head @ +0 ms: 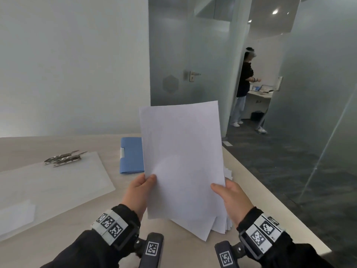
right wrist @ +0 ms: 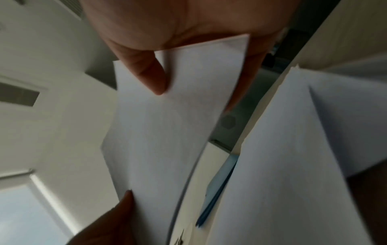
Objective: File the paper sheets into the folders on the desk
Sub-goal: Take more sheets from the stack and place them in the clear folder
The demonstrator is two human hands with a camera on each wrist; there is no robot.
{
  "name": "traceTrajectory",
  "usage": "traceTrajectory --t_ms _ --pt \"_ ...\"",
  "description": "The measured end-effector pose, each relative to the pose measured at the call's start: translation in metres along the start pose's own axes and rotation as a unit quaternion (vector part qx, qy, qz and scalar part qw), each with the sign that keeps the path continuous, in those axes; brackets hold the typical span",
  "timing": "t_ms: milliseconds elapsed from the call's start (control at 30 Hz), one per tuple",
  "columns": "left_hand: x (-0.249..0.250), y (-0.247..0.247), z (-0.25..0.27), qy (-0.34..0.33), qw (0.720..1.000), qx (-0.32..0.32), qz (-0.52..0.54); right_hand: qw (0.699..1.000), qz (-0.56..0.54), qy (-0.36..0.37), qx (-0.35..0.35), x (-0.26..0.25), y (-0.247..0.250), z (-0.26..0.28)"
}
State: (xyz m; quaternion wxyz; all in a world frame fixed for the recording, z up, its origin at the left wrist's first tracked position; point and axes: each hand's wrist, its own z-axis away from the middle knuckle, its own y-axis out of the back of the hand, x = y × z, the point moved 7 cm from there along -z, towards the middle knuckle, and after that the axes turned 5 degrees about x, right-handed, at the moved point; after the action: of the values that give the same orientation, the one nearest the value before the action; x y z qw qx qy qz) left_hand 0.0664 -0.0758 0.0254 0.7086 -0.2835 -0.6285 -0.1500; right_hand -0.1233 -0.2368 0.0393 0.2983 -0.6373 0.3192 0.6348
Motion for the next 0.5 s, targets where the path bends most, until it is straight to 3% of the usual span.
traceTrajectory --t_ms 100,167,267,367,467,500 --pt "0.009 0.042 0.002 0.029 0.999 0.012 -0.026 0.998 0.049 0.0 -0.04 0.004 -0.037 -0.002" --pt "0.016 0.08 -0.002 0.031 0.994 0.031 -0.103 0.997 0.056 -0.01 -0.053 0.01 -0.058 -0.005" --pt "0.031 0.151 -0.014 0.014 0.962 0.101 -0.255 0.996 0.064 -0.017 -0.063 0.018 -0.086 -0.01" --pt "0.045 0.229 -0.026 0.033 0.934 0.198 -0.296 0.995 0.055 -0.029 -0.072 0.021 -0.11 -0.013" --pt "0.047 0.282 -0.022 0.088 0.899 0.253 -0.346 0.995 0.012 -0.049 -0.082 0.02 -0.133 -0.014" --pt "0.05 0.295 -0.022 0.078 0.885 0.252 -0.383 0.995 -0.004 -0.053 -0.086 0.019 -0.141 -0.014"
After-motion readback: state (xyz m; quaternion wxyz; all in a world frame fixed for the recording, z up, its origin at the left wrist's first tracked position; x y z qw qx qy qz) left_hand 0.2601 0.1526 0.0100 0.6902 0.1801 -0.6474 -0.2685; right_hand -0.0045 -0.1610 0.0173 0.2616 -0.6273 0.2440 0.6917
